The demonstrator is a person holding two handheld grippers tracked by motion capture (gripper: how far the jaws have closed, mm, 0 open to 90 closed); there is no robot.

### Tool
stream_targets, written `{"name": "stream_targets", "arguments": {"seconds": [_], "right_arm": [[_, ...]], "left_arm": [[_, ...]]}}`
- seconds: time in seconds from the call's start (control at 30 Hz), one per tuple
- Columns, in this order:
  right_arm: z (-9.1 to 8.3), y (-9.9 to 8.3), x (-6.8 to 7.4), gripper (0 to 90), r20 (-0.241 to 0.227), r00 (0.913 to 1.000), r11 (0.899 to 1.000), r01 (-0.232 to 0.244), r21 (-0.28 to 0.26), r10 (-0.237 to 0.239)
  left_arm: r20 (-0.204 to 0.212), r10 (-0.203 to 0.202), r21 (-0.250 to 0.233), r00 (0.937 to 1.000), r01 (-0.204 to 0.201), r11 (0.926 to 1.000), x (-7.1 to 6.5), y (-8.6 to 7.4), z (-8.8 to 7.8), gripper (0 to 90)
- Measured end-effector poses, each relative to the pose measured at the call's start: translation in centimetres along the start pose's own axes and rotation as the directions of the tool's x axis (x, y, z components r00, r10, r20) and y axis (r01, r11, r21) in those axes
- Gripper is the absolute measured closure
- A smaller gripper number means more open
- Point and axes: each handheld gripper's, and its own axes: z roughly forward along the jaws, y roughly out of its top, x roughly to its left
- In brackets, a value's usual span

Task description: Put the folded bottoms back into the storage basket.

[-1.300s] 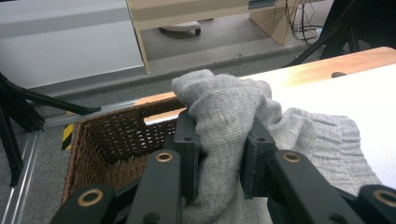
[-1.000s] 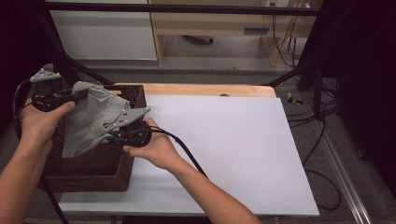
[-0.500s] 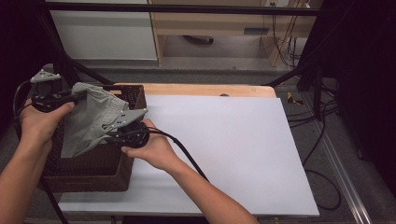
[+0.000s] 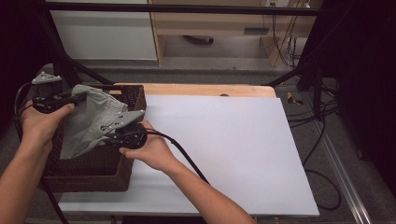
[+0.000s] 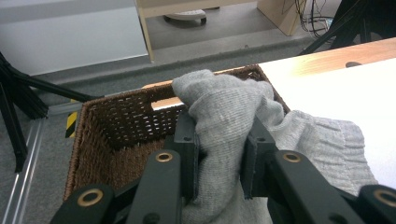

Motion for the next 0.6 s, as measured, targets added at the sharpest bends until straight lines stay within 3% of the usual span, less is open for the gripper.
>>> {"name": "stream_targets", "arguments": {"seconds": [0.6], "right_arm": [[1.06, -0.40, 0.25, 81.2, -0.002, 1.0000, 1.000, 0.001, 0.018, -0.001]], "left_arm": [[0.000, -0.022, 0.012, 0.9998, 0.022, 0.9997, 0.42, -0.74, 0.75, 71.6]]}}
